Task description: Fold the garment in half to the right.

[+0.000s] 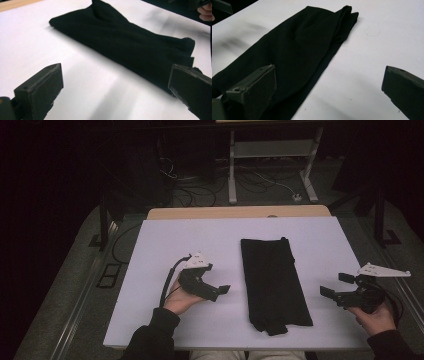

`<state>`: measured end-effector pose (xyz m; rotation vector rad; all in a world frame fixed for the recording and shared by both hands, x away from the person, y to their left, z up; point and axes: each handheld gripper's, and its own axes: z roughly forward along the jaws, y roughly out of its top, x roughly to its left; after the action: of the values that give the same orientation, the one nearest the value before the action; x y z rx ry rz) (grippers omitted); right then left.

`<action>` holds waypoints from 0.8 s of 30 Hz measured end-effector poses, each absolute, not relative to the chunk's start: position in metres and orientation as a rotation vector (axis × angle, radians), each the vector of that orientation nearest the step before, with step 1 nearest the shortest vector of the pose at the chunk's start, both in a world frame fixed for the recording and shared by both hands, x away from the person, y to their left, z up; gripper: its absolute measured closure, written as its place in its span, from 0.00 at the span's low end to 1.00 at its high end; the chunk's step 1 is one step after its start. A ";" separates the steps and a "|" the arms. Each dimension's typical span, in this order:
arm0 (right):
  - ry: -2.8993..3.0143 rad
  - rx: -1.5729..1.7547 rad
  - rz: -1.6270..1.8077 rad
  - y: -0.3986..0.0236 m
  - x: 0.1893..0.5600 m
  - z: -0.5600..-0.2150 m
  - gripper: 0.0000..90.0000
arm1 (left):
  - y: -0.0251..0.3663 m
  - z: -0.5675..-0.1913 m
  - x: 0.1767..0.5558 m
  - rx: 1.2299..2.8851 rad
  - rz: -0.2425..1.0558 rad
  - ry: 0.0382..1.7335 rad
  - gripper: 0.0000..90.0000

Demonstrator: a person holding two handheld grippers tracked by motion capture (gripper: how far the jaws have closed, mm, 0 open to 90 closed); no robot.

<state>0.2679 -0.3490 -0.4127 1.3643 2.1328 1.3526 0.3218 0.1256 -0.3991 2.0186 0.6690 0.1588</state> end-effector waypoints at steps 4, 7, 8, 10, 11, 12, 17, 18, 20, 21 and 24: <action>2.133 1.369 1.349 -0.349 0.267 -0.413 0.00 | 0.134 -0.399 0.319 2.010 0.171 0.679 0.00; 2.140 1.366 1.344 -0.349 0.267 -0.414 0.00 | 0.140 -0.400 0.317 2.002 0.177 0.688 0.00; 2.140 1.365 1.342 -0.348 0.267 -0.414 0.00 | 0.142 -0.401 0.317 2.002 0.180 0.691 0.00; 2.142 1.365 1.339 -0.348 0.267 -0.415 0.00 | 0.146 -0.401 0.316 2.001 0.189 0.697 0.00; 2.143 1.364 1.339 -0.348 0.267 -0.415 0.00 | 0.148 -0.402 0.315 1.998 0.189 0.697 0.00; 2.142 1.364 1.339 -0.348 0.267 -0.415 0.00 | 0.150 -0.402 0.314 1.992 0.193 0.700 0.00; 2.141 1.363 1.341 -0.348 0.267 -0.415 0.00 | 0.161 -0.403 0.310 1.974 0.208 0.710 0.00; 2.142 1.360 1.339 -0.348 0.267 -0.415 0.00 | 0.164 -0.403 0.309 1.968 0.208 0.707 0.00; 2.144 1.362 1.337 -0.348 0.267 -0.415 0.00 | 0.169 -0.404 0.308 1.960 0.210 0.718 0.00; 2.144 1.363 1.337 -0.348 0.267 -0.415 0.00 | 0.171 -0.404 0.308 1.956 0.218 0.722 0.00; 2.145 1.364 1.336 -0.348 0.267 -0.416 0.00 | 0.179 -0.404 0.306 1.946 0.228 0.736 0.00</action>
<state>0.2673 -0.3475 -0.4155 1.3645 2.1449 1.3362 0.3064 0.1789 -0.4038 1.9457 0.7355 0.2284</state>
